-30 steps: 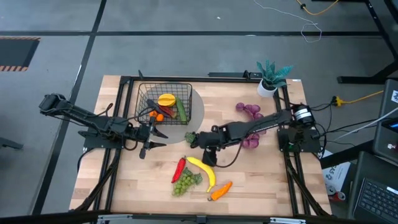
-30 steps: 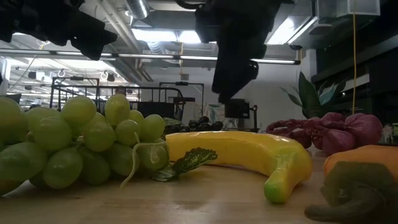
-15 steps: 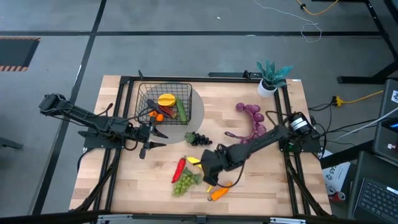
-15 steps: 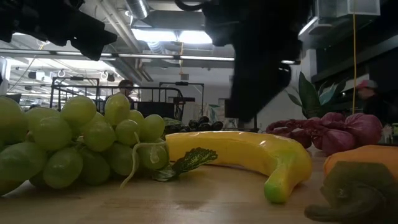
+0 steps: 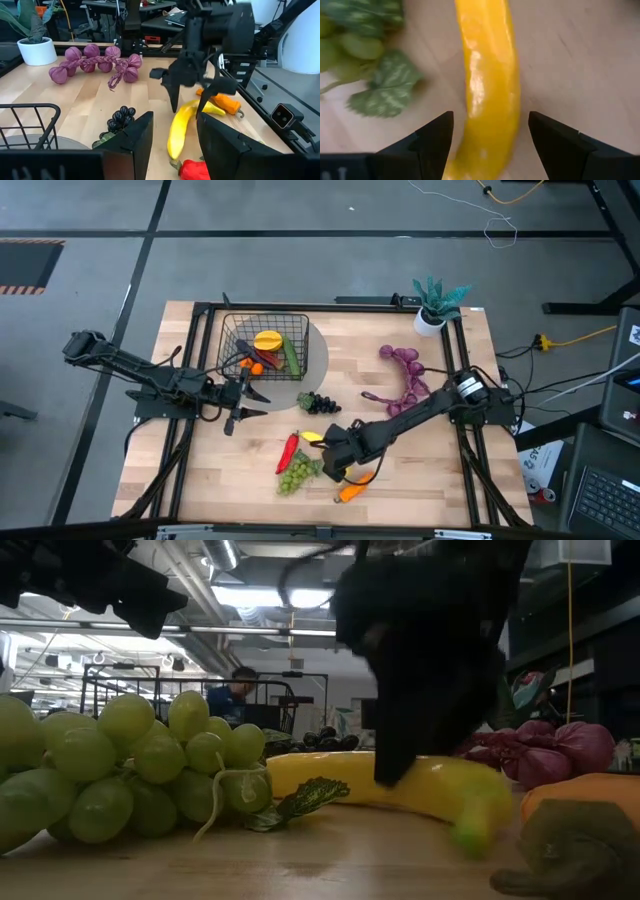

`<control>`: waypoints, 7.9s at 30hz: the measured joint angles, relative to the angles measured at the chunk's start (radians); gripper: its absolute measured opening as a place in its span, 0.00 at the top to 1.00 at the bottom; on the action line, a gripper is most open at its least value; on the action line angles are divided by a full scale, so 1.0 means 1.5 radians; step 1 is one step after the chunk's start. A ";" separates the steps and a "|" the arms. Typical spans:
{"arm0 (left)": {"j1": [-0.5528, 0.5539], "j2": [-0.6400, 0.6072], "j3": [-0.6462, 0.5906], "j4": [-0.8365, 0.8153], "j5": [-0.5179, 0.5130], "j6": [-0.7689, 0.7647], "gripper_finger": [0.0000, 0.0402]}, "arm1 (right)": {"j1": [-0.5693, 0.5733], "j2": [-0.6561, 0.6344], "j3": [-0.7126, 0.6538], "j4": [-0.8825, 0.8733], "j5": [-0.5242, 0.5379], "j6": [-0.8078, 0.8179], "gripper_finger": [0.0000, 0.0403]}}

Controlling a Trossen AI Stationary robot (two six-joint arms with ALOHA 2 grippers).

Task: Build produce basket
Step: Put the yellow banana into the wire basket, then put the orange chili pepper into the wire basket

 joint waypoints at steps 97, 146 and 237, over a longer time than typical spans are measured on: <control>0.002 -0.111 -0.138 0.056 0.106 0.017 0.63 | -0.435 -0.037 0.352 0.158 0.020 -0.708 0.68; 0.092 -0.422 -0.137 -0.244 0.110 -0.008 0.63 | -0.437 -0.020 0.359 0.192 -0.031 -0.784 0.38; 0.092 -0.422 -0.138 -0.242 0.090 -0.016 0.63 | 0.024 -0.407 -0.342 0.275 -0.097 -0.315 0.41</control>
